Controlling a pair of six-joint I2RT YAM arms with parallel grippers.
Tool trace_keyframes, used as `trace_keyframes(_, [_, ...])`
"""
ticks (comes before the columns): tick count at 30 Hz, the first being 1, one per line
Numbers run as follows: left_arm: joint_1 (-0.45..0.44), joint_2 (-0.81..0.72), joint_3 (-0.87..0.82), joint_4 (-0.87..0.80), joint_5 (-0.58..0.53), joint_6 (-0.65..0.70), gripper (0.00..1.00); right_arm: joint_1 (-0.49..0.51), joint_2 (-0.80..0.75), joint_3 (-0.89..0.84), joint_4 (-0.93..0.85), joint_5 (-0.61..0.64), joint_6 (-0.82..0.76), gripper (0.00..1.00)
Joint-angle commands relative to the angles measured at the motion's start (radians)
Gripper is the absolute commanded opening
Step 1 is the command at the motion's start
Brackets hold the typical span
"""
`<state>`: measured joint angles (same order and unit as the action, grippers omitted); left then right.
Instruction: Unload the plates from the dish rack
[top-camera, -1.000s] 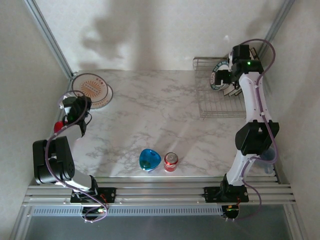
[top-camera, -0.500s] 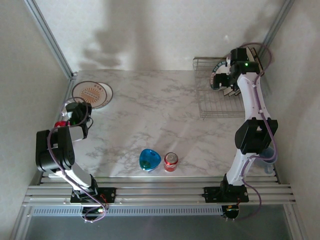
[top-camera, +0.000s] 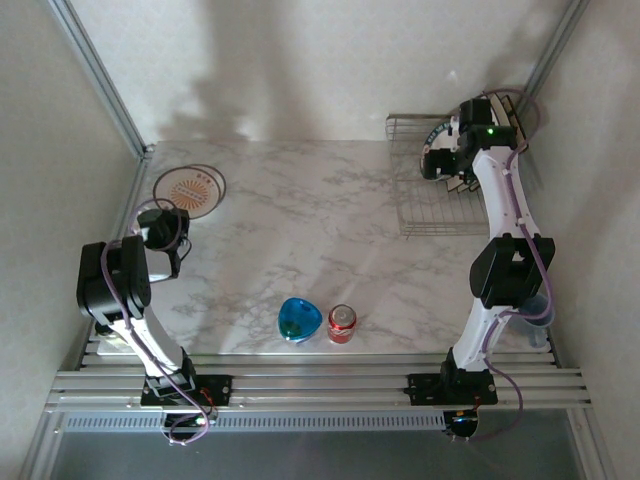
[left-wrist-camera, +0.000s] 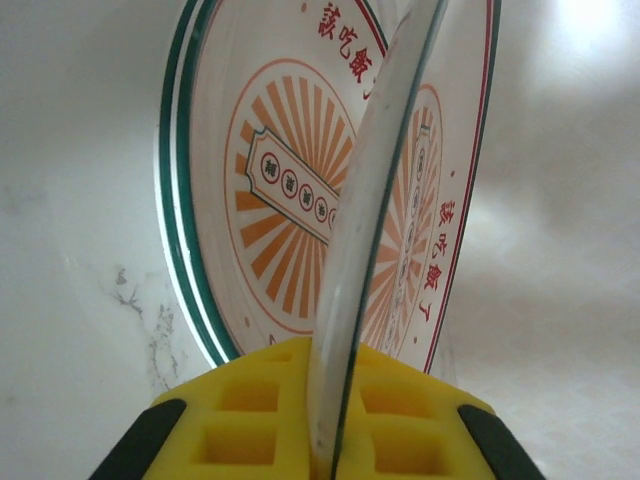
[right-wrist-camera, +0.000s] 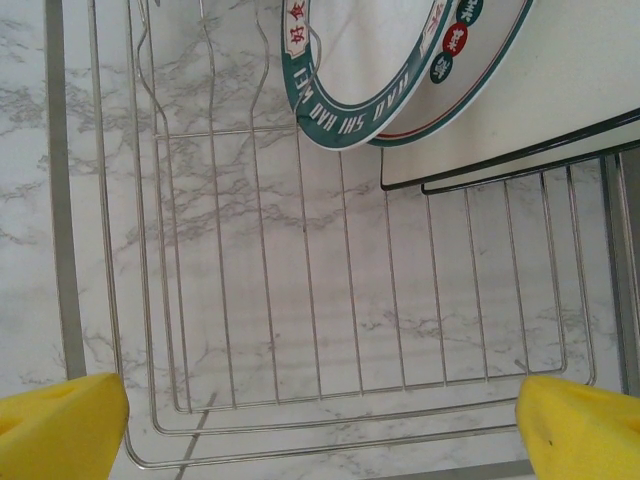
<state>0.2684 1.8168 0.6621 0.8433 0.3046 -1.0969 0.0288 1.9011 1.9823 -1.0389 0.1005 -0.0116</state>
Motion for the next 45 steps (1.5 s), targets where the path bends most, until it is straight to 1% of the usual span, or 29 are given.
trace_keyframes(1, [0.005,0.022,0.044,0.101,0.034,-0.008,0.0,0.006,-0.03,-0.016,0.008,-0.019,-0.005,0.99])
trace_keyframes(18, [0.002,0.121,0.124,0.105,0.049,-0.022,0.0,0.009,-0.045,-0.027,0.017,-0.02,-0.008,0.99])
trace_keyframes(21, [0.002,0.132,0.136,0.101,0.058,-0.021,0.06,0.009,-0.047,-0.029,0.018,-0.019,-0.008,0.99])
trace_keyframes(28, [-0.002,0.138,0.157,0.057,0.063,0.003,0.13,0.011,-0.043,-0.027,0.02,-0.021,-0.005,0.99])
trace_keyframes(37, [-0.004,0.132,0.191,-0.015,0.064,0.031,0.16,0.013,-0.049,-0.033,0.028,-0.022,-0.01,0.99])
trace_keyframes(41, [-0.004,0.13,0.21,-0.062,0.067,0.058,0.27,0.012,-0.05,-0.027,0.026,-0.021,-0.011,0.99])
trace_keyframes(45, [-0.015,0.113,0.24,-0.162,0.042,0.132,0.36,0.013,-0.052,-0.027,0.03,-0.025,-0.013,0.99])
